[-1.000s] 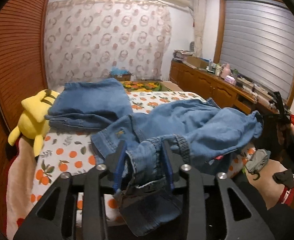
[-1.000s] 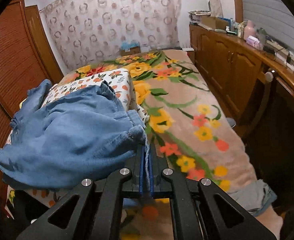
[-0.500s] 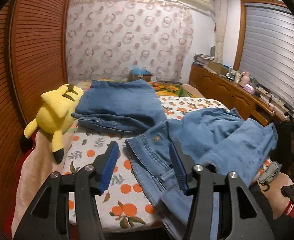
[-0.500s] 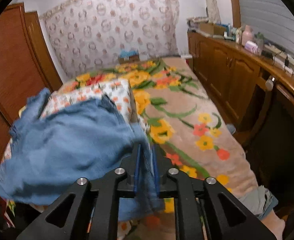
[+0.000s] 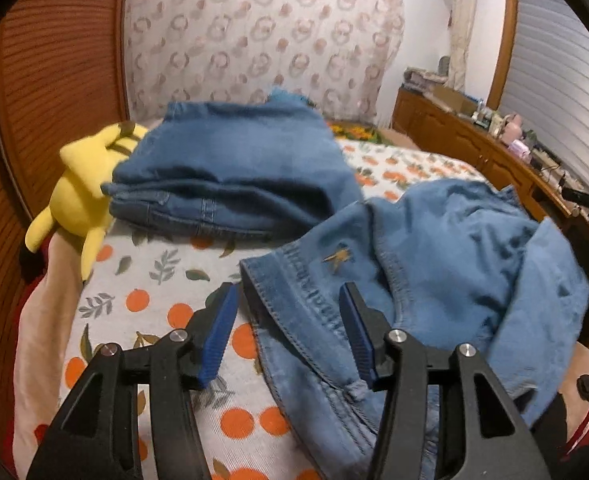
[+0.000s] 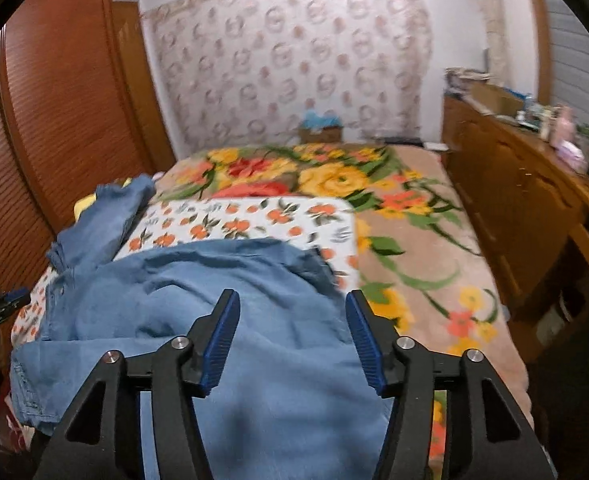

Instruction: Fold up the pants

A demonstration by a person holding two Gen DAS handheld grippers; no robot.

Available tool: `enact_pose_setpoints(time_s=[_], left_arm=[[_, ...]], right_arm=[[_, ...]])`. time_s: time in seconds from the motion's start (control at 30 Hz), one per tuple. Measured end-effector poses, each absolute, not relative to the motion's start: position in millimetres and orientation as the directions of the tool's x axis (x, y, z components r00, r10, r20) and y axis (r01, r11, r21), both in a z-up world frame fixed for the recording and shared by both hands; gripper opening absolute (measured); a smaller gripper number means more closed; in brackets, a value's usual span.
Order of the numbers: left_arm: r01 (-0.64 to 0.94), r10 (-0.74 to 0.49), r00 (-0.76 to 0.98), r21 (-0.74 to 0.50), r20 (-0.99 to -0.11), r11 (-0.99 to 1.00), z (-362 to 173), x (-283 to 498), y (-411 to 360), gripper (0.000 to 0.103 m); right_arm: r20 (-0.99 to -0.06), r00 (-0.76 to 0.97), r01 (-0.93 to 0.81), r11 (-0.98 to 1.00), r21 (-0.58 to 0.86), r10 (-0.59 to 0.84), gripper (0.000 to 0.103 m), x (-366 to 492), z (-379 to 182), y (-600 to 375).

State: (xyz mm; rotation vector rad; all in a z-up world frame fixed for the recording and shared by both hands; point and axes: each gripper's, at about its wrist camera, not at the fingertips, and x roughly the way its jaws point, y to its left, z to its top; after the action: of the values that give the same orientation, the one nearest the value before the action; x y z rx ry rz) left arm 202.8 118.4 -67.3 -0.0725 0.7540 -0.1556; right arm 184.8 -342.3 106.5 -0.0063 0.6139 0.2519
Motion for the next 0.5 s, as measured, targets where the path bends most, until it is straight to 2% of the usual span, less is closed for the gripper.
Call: enact_pose_setpoints(time_s=[0.3, 0.5], left_arm=[[0.081, -0.156, 0.665, -0.138, -0.73, 0.987, -88, 236, 125, 0.054], [0.099, -0.192, 0.639, -0.169, -0.744, 0.981, -97, 253, 120, 0.054]], right_arm=[[-0.71, 0.687, -0.237, 0.971, -0.015, 0.156, 0.059, 294, 79, -336], [-0.756, 0.628, -0.262, 0.965, 0.02, 0.186, 0.059, 338, 71, -330]])
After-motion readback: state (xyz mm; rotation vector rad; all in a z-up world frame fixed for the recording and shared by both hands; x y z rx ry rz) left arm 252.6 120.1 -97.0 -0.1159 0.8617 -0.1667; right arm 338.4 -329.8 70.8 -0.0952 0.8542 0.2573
